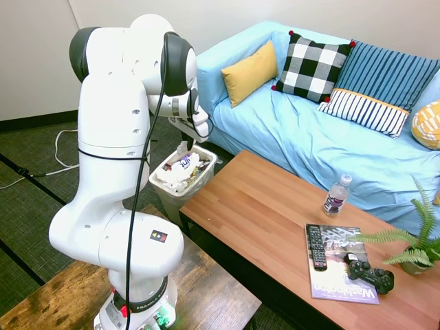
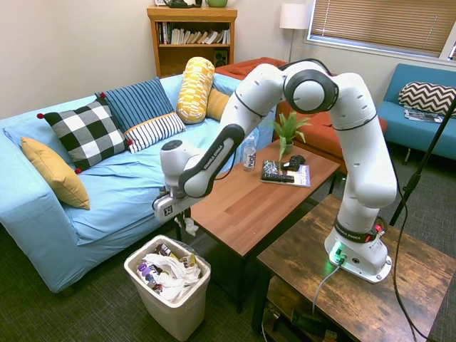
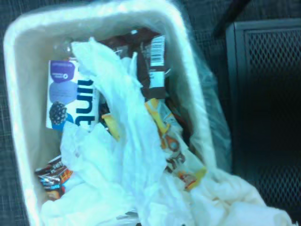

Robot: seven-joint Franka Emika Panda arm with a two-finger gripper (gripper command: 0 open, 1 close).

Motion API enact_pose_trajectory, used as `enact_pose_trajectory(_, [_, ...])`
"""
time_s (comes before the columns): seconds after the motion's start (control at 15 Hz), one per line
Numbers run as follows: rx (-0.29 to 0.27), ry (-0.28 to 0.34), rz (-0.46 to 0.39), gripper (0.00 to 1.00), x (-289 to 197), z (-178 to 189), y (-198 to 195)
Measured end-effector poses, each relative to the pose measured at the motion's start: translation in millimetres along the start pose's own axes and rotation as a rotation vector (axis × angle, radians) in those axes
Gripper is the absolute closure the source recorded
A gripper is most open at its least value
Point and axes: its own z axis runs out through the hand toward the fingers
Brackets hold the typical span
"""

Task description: Throw the tissue in the trash bin

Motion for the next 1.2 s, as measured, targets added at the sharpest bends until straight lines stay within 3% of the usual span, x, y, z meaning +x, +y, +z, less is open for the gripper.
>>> enact_pose_trajectory(0.4, [-0.008, 0.03, -0.07, 0.0, -33, 38, -33])
enact_pose_trajectory(1.2, [-0.003, 0.038, -0.049, 0.0, -30, 45, -42])
